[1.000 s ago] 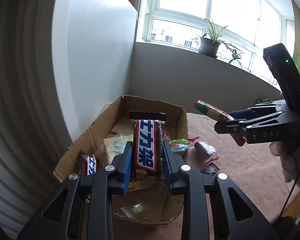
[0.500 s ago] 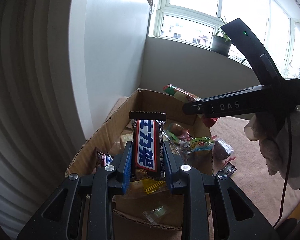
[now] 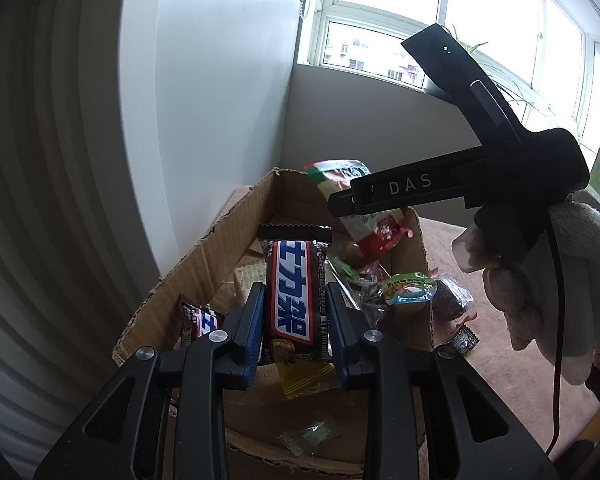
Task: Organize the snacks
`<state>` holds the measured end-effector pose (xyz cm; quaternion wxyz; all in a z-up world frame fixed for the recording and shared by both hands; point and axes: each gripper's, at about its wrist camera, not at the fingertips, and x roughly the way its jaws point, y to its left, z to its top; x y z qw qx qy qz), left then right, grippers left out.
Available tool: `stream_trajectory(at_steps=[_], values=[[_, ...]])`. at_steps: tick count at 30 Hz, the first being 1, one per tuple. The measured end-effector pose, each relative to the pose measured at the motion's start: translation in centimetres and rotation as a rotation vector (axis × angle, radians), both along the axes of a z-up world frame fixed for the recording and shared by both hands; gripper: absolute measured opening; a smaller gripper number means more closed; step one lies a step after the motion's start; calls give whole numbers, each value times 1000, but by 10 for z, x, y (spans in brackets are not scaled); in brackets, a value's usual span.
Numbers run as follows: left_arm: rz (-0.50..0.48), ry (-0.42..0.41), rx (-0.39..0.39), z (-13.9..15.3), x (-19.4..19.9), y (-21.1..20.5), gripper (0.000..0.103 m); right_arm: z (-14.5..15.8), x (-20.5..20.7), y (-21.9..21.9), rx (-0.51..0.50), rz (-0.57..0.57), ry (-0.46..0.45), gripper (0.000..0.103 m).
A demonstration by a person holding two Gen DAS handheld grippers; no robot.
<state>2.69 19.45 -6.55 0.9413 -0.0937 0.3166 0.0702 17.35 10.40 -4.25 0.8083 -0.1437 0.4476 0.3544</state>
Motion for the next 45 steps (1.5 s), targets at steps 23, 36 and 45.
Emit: stream_trajectory(at_steps=[23, 36, 45], values=[[15, -52, 0, 7, -18, -4, 63, 33, -5, -49, 82, -37, -14, 86], [-8, -95, 10, 18, -28, -26, 63, 14, 4, -137, 53, -148, 40, 86], [-100, -85, 15, 15, -30, -58, 63, -9, -10, -151, 41, -155, 104, 86]])
